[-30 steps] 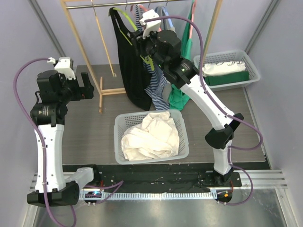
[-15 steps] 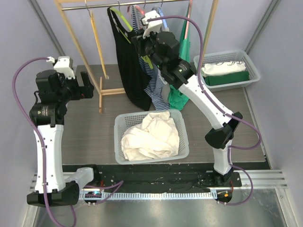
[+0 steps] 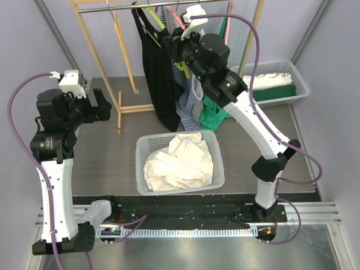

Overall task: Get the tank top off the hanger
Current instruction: Pick up the hanger from the clothesline.

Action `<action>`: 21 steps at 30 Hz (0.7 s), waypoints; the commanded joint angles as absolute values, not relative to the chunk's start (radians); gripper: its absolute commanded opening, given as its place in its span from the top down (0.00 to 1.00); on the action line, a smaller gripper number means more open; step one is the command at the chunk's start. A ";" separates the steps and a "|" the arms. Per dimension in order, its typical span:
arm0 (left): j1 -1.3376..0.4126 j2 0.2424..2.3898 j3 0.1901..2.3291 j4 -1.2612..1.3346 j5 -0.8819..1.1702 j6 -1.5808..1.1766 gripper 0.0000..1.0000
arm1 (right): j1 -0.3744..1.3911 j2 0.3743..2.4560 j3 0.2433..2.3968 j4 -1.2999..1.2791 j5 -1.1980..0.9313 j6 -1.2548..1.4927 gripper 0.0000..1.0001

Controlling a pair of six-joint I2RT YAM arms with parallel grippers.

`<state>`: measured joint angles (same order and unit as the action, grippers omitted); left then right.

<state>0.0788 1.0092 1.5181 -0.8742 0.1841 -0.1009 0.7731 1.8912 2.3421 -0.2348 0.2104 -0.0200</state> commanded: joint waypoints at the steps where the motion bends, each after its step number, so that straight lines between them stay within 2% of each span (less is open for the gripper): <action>1: 0.075 0.993 1.536 -0.877 0.215 -0.117 0.00 | 0.778 1.731 2.309 -0.055 0.202 -0.006 0.99; 8: 0.077 1.005 1.563 -0.893 0.215 -0.106 0.00 | 0.778 1.660 2.166 -0.052 0.176 0.035 0.99; 17: 0.075 1.049 1.582 -0.881 0.218 -0.112 0.00 | 0.778 1.513 2.005 -0.242 0.115 0.100 0.99; 21: 0.075 1.072 1.601 -0.877 0.230 -0.129 0.00 | 0.778 1.430 1.999 -0.343 0.071 0.138 0.99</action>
<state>0.0788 1.0504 1.5532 -0.8955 0.2005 -0.1051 0.7723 1.5612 1.9797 -0.3317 0.1318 0.0856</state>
